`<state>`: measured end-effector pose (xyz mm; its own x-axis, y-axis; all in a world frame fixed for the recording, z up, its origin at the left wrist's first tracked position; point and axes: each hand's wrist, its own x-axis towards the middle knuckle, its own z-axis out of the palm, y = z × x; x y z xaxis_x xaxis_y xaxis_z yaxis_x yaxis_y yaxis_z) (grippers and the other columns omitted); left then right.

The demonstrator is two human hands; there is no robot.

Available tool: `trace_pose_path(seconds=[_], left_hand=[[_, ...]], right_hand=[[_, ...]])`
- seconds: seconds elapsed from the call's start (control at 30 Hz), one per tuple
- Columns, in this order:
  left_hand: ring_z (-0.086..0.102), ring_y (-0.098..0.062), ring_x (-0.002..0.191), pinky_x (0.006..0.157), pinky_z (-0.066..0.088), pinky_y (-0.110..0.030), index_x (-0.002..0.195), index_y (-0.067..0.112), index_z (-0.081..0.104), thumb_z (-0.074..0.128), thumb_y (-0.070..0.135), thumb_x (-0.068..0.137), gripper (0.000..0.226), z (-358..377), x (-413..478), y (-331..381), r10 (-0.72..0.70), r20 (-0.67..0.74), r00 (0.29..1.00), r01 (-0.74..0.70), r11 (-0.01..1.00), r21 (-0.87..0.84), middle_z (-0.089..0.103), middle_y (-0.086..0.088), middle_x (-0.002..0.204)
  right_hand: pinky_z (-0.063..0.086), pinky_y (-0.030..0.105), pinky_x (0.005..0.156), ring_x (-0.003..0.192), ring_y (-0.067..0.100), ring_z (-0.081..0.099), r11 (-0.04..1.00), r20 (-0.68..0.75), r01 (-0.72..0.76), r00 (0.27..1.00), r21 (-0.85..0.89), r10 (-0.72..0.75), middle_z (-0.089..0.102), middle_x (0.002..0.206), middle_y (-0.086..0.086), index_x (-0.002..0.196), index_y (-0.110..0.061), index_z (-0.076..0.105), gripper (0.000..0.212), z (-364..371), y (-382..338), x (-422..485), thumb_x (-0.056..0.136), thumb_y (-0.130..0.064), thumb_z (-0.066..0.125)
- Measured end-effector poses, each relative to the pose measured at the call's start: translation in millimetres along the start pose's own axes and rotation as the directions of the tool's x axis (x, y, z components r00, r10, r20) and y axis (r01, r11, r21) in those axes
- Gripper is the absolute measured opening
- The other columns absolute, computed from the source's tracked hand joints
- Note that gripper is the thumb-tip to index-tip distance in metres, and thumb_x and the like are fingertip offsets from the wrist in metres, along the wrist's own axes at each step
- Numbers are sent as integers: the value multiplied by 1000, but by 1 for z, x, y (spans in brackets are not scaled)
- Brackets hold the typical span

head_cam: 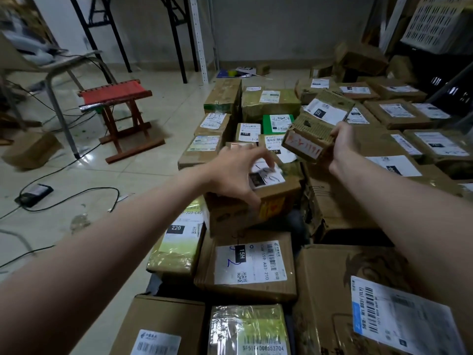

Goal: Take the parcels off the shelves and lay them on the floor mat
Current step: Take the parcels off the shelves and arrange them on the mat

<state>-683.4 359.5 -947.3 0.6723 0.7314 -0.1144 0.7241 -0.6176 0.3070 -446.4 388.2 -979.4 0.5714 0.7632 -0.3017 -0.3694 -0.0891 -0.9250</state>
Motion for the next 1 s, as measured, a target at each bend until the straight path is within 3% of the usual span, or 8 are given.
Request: trace_pose_path(seconds=[0.1, 0.2, 0.27, 0.4, 0.53, 0.67, 0.87, 1.0], left_hand=[[31, -22, 133, 113, 23, -47, 144, 35, 30, 84, 49, 59, 102, 16, 14, 1, 90, 19, 996, -92, 977, 195, 33, -2, 150], [22, -28, 140, 115, 18, -51, 155, 31, 14, 86, 48, 58, 121, 22, 28, 3, 93, 28, 995, -97, 961, 260, 23, -6, 156], [21, -29, 140, 116, 17, -52, 156, 30, 9, 86, 48, 58, 126, 21, 35, 5, 96, 21, 995, -98, 959, 265, 24, -7, 156], [22, -29, 138, 116, 17, -52, 156, 30, 5, 85, 51, 58, 129, 19, 40, 8, 127, 33, 991, -131, 934, 333, 24, -9, 155], [23, -28, 138, 116, 19, -50, 156, 30, 3, 86, 52, 56, 132, 23, 36, 8, 156, 74, 985, -171, 935, 310, 24, -8, 154], [21, -30, 140, 117, 20, -54, 157, 28, 3, 87, 49, 57, 132, 34, 41, 14, 165, 106, 981, -189, 936, 297, 23, -10, 155], [30, -30, 135, 115, 31, -45, 156, 19, 11, 87, 41, 63, 122, 85, 58, 17, 168, 190, 967, -225, 913, 341, 33, -12, 148], [34, -30, 131, 107, 40, -42, 150, 11, 29, 81, 32, 73, 95, 100, 64, 6, 132, 130, 983, -157, 967, 199, 39, -13, 140]], right_hand=[[59, 54, 79, 80, 31, 72, 1000, -1, -6, 1000, 3, 6, 69, 88, 11, 90, -10, 53, 14, 2, -1, -3, 78, -19, 51], [59, 51, 81, 85, 29, 72, 1000, 14, -12, 1000, -22, 13, 72, 98, 12, 99, -8, 58, 26, 6, -1, -5, 78, -21, 52], [61, 49, 78, 84, 29, 73, 999, 21, -12, 1000, -35, 13, 73, 99, 13, 98, -9, 60, 26, 8, 1, -5, 77, -22, 53], [58, 37, 55, 74, 28, 71, 999, 49, -3, 999, -40, 5, 69, 83, 9, 83, -12, 54, 12, 12, 6, -7, 75, -19, 54], [59, 36, 61, 79, 28, 71, 999, 76, -4, 997, -50, 8, 70, 91, 11, 90, -12, 54, 18, 11, 11, -5, 74, -20, 53], [61, 40, 71, 87, 29, 72, 999, 85, -12, 996, -52, 16, 72, 99, 12, 94, -11, 56, 21, 11, 12, -3, 76, -21, 52], [57, 50, 88, 96, 31, 70, 995, 105, -39, 993, -97, 49, 69, 116, 16, 127, -5, 54, 49, 19, 16, -9, 80, -20, 51], [57, 44, 84, 96, 30, 68, 994, 136, -40, 989, -102, 54, 68, 113, 15, 107, -7, 54, 29, 21, 19, -9, 82, -19, 49]])
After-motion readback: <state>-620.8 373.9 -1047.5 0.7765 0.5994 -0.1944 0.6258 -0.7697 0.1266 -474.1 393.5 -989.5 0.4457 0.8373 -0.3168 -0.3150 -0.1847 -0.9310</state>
